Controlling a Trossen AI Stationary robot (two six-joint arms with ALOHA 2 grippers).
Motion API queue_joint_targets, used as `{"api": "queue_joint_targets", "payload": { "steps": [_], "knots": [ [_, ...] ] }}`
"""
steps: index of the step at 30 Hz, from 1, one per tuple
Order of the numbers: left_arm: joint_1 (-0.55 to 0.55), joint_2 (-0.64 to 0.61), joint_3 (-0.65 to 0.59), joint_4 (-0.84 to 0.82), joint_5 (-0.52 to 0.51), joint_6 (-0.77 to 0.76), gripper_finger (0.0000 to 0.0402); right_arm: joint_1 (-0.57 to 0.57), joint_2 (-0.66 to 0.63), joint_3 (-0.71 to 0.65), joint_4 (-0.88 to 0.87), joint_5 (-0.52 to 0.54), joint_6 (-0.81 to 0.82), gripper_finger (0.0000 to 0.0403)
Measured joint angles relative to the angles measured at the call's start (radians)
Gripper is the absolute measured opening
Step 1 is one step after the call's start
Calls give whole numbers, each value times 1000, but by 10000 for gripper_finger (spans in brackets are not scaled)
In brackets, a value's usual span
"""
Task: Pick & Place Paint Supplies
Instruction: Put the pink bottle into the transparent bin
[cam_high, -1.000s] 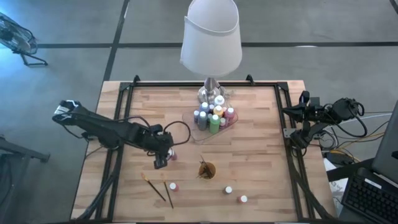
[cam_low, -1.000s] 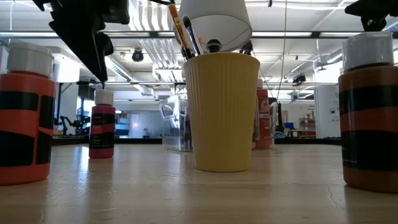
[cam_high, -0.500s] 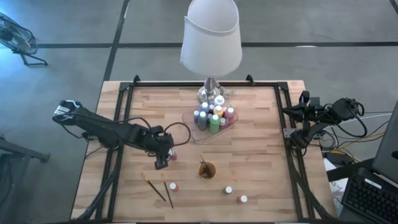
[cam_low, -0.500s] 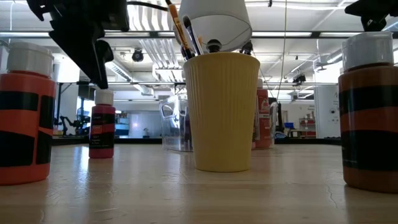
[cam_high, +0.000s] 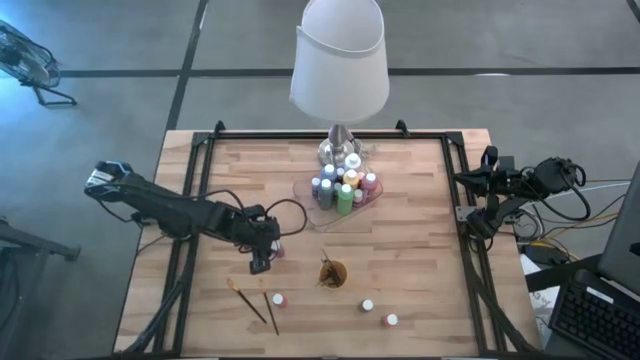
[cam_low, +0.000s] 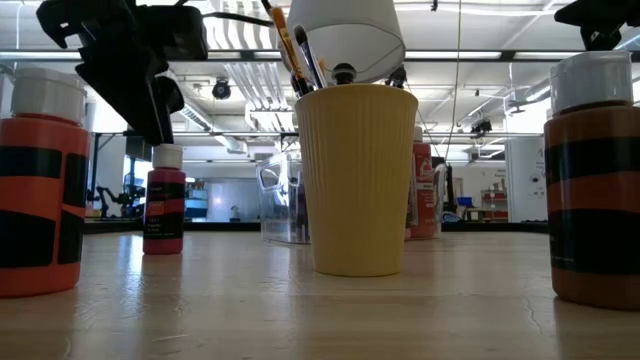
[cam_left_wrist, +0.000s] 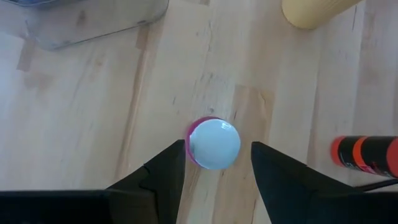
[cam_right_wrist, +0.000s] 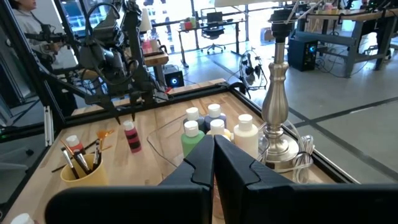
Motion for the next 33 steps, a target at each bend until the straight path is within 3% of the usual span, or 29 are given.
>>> {"api": "queue_joint_targets", "payload": {
  "steps": [33],
  "knots": [
    [0,0,-107,199,13,74,188,0,0,0,0,0,0,8]
  ]
}}
